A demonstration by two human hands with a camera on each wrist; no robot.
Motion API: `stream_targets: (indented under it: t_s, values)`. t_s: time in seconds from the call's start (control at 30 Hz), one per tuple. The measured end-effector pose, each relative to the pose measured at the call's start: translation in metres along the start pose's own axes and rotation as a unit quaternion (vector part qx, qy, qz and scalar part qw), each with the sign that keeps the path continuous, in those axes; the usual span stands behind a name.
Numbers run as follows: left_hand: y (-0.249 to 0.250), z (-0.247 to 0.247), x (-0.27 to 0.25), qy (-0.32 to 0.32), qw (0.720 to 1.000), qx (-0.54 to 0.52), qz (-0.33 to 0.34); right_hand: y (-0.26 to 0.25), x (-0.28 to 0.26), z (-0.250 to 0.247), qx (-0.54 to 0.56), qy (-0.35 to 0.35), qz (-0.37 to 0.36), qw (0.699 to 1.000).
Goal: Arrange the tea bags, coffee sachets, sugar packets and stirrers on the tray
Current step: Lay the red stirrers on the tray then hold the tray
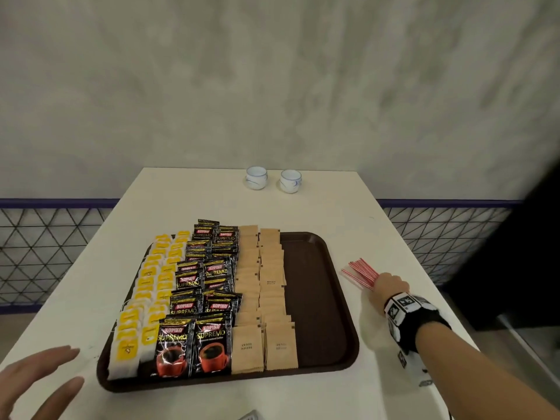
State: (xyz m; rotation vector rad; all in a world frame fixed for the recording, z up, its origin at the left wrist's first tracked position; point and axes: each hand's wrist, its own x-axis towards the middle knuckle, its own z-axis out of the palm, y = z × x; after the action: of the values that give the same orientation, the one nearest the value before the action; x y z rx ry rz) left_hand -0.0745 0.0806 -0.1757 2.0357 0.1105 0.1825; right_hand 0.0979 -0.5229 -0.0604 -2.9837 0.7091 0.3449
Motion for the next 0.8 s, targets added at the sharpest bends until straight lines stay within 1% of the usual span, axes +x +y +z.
stream_targets:
  t_s: [0.03,0.07,0.1,0.13,0.2,0.27,0.3,0.37,0.43,0.5,0.53,0.57,0.63,0.67,0.7,0.73,0.77,0.8]
  values:
    - [0.025,0.003,0.002,0.024,1.000,0.020,0.003,0.001,-0.004,0.001,-0.007,-0.002,0.002,1.000]
    - [0.042,0.010,0.008,0.061,0.997,0.040,0.024,0.002,-0.006,0.004,-0.003,-0.001,0.005,1.000]
    - [0.053,0.013,0.008,0.070,0.994,0.064,0.052,0.003,-0.008,0.005,0.000,-0.004,0.006,1.000]
    - [0.061,0.016,0.008,0.075,0.992,0.059,0.080,0.005,-0.010,0.007,0.004,-0.002,0.002,1.000]
    - [0.076,0.024,0.007,0.080,0.991,0.044,0.099,0.007,-0.017,0.008,0.027,0.004,-0.002,1.000]
    - [0.090,0.023,0.007,0.056,0.989,0.063,0.122,0.009,-0.024,0.009,0.046,0.001,-0.006,0.999]
    - [0.097,0.025,0.008,0.044,0.988,0.090,0.116,0.010,-0.028,0.008,0.053,0.003,-0.007,0.999]
    - [0.105,0.028,0.010,0.043,0.982,0.126,0.138,0.015,-0.034,0.003,0.070,-0.002,-0.013,0.997]
    - [0.099,0.026,0.009,0.057,0.984,0.111,0.126,0.024,-0.037,-0.008,0.093,-0.031,-0.024,0.995]
    - [0.090,0.028,0.010,0.074,0.989,0.072,0.106,0.036,-0.039,-0.018,0.164,-0.047,-0.030,0.985]
    - [0.083,0.028,0.011,0.074,0.990,0.063,0.100,0.042,-0.038,-0.020,0.236,-0.049,-0.029,0.970]
    - [0.077,0.027,0.011,0.071,0.992,0.053,0.086,0.048,-0.036,-0.020,0.323,-0.046,-0.025,0.945]
    - [0.069,0.027,0.016,0.072,0.994,0.060,0.053,0.054,-0.031,-0.021,0.478,-0.038,-0.022,0.878]
    - [0.065,0.027,0.018,0.067,0.995,0.060,0.045,0.055,-0.029,-0.024,0.525,-0.026,-0.031,0.850]
    - [0.065,0.027,0.019,0.060,0.996,0.064,0.031,0.054,-0.029,-0.028,0.550,-0.004,-0.046,0.834]
    - [0.064,0.027,0.021,0.053,0.997,0.059,0.023,0.051,-0.029,-0.031,0.560,0.023,-0.063,0.825]
    - [0.060,0.031,0.020,0.058,0.996,0.066,0.009,0.048,-0.030,-0.034,0.562,0.049,-0.077,0.822]
    - [0.047,0.036,0.020,0.068,0.995,0.068,0.018,0.045,-0.031,-0.034,0.565,0.068,-0.091,0.817]
